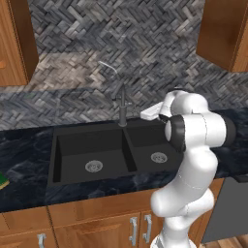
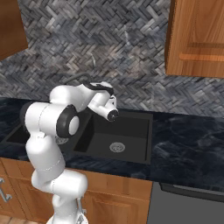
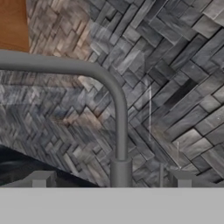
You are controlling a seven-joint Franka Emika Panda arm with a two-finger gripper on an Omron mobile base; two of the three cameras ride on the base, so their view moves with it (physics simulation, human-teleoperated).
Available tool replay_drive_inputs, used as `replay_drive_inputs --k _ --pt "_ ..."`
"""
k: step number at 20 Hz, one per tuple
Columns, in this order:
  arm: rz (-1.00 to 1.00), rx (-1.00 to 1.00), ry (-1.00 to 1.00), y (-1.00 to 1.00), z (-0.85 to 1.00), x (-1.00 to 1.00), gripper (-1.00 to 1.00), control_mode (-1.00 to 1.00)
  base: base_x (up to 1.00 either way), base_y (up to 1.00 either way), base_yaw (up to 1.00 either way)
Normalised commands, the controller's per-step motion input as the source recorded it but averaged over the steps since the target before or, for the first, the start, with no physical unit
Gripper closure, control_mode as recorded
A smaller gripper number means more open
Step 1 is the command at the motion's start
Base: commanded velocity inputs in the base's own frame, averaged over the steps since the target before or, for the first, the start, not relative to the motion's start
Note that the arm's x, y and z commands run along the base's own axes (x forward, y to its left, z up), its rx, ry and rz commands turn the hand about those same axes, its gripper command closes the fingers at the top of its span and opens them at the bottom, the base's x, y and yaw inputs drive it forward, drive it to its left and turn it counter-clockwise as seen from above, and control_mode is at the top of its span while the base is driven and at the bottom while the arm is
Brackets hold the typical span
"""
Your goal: Soak the sponge with water for a few seconds and then drop it inside the sink.
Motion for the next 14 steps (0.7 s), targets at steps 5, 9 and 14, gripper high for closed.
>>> replay_drive_inputs --k 5,9,14 --pt "0.00 0.00 0.00 0.10 -0.19 0.08 -1.00 -1.00 0.00 0.00 0.00" --pt "0.00 0.00 0.00 0.01 -0.28 0.16 -1.00 -1.00 0.00 0.00 0.00" --pt "0.00 0.00 0.00 0.00 -0.23 0.20 -1.00 -1.00 0.00 0.00 0.00"
